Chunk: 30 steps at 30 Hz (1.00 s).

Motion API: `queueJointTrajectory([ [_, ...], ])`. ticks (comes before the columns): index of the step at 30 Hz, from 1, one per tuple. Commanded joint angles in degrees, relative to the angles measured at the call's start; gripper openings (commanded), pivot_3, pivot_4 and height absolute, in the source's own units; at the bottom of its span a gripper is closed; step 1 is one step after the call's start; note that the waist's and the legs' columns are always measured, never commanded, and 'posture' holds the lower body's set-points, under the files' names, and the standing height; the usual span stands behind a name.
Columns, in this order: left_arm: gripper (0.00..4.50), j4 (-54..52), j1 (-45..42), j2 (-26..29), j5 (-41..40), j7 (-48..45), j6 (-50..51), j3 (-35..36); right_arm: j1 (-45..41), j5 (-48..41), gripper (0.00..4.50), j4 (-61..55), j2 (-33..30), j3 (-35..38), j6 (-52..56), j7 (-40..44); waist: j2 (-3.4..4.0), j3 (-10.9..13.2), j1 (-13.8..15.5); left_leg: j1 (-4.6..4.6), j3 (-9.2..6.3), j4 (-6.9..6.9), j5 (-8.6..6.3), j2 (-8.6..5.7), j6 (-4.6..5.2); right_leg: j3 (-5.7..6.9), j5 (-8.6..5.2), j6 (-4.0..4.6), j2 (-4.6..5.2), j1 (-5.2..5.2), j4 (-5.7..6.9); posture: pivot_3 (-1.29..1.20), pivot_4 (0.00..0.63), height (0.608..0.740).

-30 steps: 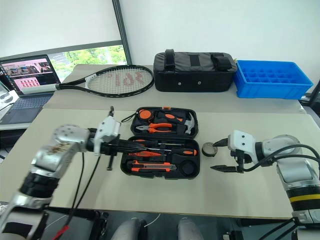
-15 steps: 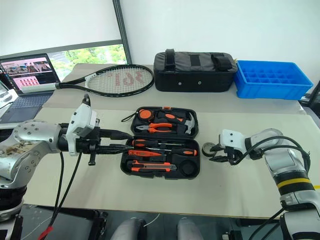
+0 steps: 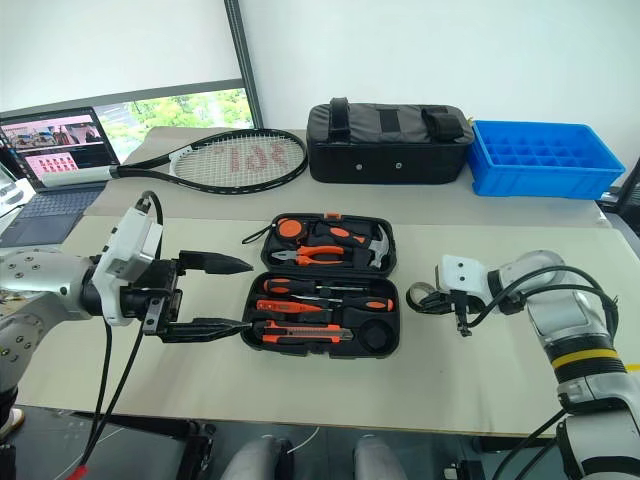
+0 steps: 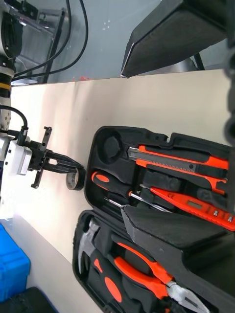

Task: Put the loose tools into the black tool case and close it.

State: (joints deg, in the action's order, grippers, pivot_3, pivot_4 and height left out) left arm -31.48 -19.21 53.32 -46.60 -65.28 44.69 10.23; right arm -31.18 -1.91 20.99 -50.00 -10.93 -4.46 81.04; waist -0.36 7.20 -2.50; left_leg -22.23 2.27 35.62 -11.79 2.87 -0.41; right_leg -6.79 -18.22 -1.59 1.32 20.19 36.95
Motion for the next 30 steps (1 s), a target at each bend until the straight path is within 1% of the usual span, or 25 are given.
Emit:
queueJointTrajectory([
  [1, 4.46, -0.66, 0.31, 2.41, -1.26, -2.19, -0.71, 1.04, 0.47, -7.62, 0.0, -18.15, -2.6, 1.43, 10.97, 4.63, 0.01, 0.01, 0.0, 0.0, 0.0, -0.01, 0.0, 0.0, 0.0, 0.0, 0.0, 0.0, 0.0, 0.01, 0.0, 0.0, 0.15, 0.708],
  [5, 4.46, 0.01, -0.4, 3.09, -0.88, -3.19, -1.44, -0.22, 3.36, -9.19, 0.0, -28.77, -2.77, -0.41, 17.12, 4.08, -0.03, 0.01, 0.16, 0.06, -0.03, -0.18, 0.0, 0.05, -0.01, 0.07, -0.02, 0.01, -0.04, 0.01, 0.0, 0.0, 0.15, 0.708],
  [7, 4.46, 0.37, -0.9, 3.24, -0.81, -3.71, -1.65, -0.75, 4.92, -8.5, 0.0, -33.0, -2.32, -2.39, 19.27, 3.17, -0.04, 0.02, 0.38, 0.03, -0.03, -0.19, 0.0, 0.04, -0.01, 0.07, -0.03, 0.02, -0.03, 0.03, -0.03, 0.0, 0.15, 0.708],
  [12, 4.46, 1.03, -1.39, 3.73, -0.45, -4.47, -2.16, -1.37, 6.72, -4.69, 0.0, -34.66, -2.34, -6.2, 18.89, 1.18, -0.06, 0.03, 0.41, 0.01, -0.01, -0.2, 0.0, 0.0, -0.01, 0.05, -0.11, -0.13, 0.01, 0.05, -0.09, 0.0, 0.15, 0.708],
  [13, 4.49, 1.09, -1.35, 3.81, -0.36, -4.63, -2.25, -1.41, 6.73, -4.7, 0.37, -35.08, -2.28, -6.41, 19.36, 1.03, -0.06, 0.04, 0.4, 0.01, -0.01, -0.2, 0.0, 0.0, -0.01, 0.05, -0.12, -0.13, 0.01, 0.06, -0.09, 0.0, 0.15, 0.708],
  [17, 4.5, 1.26, -1.15, 3.98, -0.18, -4.86, -2.44, -1.4, 6.35, -5.97, 1.48, -36.89, -1.35, -6.37, 21.2, 0.58, -0.09, 0.05, 0.27, 0.03, 0.0, -0.22, 0.0, 0.04, -0.01, 0.05, -0.12, -0.11, -0.02, 0.07, -0.07, 0.0, 0.15, 0.708],
  [19, 4.5, 1.6, -0.88, 4.06, 0.22, -4.9, -2.71, -1.32, 5.91, -6.82, 2.28, -37.32, -1.07, -5.68, 21.84, 0.36, -0.09, 0.05, 0.23, 0.03, 0.0, -0.22, 0.0, 0.03, -0.01, 0.05, -0.12, -0.11, -0.02, 0.08, -0.06, 0.0, 0.15, 0.708],
  [20, 4.5, 1.98, -0.78, 4.08, 0.47, -5.0, -2.91, -1.29, 5.52, -7.07, 2.51, -37.3, -1.06, -5.38, 22.2, 0.33, -0.1, 0.05, 0.23, 0.03, 0.0, -0.22, 0.0, 0.04, -0.01, 0.05, -0.12, -0.11, -0.03, 0.08, -0.06, 0.0, 0.15, 0.708],
  [22, 4.5, 3.06, -0.44, 3.89, 1.51, -4.93, -3.85, -1.23, 4.73, -8.03, 3.32, -36.97, -1.33, -4.25, 22.83, 0.21, -0.1, 0.05, 0.24, 0.03, 0.0, -0.22, 0.0, 0.03, -0.01, 0.05, -0.12, -0.11, -0.02, 0.07, -0.06, 0.0, 0.15, 0.708],
  [24, 4.5, 5.58, -0.56, 1.76, 1.98, -2.78, -4.43, -0.82, 3.19, -9.31, 3.94, -34.87, -0.8, -1.87, 24.27, -1.45, -0.09, 0.05, 0.24, 0.03, -0.01, -0.22, 0.0, 0.03, -0.01, 0.06, -0.12, -0.1, -0.02, 0.07, -0.07, 0.0, 0.15, 0.708],
  [25, 4.5, 7.29, -0.59, 0.55, 2.87, -1.93, -5.52, -0.89, 2.27, -9.67, 4.33, -33.07, -0.46, -1.02, 24.42, -2.22, -0.1, 0.06, 0.24, 0.04, 0.0, -0.22, 0.0, 0.01, -0.01, 0.04, -0.11, -0.09, -0.01, 0.07, -0.06, 0.0, 0.15, 0.708],
  [26, 4.5, 8.92, -0.51, -0.35, 4.05, -1.26, -6.62, -1.2, 1.41, -9.99, 4.45, -31.19, -0.04, -0.3, 24.63, -3.0, -0.11, 0.06, 0.25, 0.04, 0.0, -0.22, 0.0, 0.02, -0.01, 0.04, -0.11, -0.09, -0.01, 0.07, -0.05, 0.0, 0.15, 0.708],
  [28, 4.5, 13.01, -0.33, -2.41, 6.86, 0.82, -8.15, -2.26, -0.9, -11.23, 4.45, -25.65, 2.04, 1.91, 26.6, -5.89, -0.18, 0.07, 0.22, 0.06, -0.01, -0.22, 0.0, 0.02, -0.01, 0.05, -0.09, -0.05, -0.01, 0.06, -0.05, 0.0, 0.15, 0.708],
  [30, 4.5, 21.12, -2.65, -5.76, 9.17, 3.2, -8.14, -4.1, -5.07, -12.24, 4.45, -15.34, 5.88, 5.29, 30.68, -11.42, -0.22, 0.06, 0.16, 0.08, -0.01, -0.22, 0.0, 0.02, 0.0, 0.05, -0.01, 0.08, -0.02, 0.05, -0.05, 0.0, 0.15, 0.708],
])
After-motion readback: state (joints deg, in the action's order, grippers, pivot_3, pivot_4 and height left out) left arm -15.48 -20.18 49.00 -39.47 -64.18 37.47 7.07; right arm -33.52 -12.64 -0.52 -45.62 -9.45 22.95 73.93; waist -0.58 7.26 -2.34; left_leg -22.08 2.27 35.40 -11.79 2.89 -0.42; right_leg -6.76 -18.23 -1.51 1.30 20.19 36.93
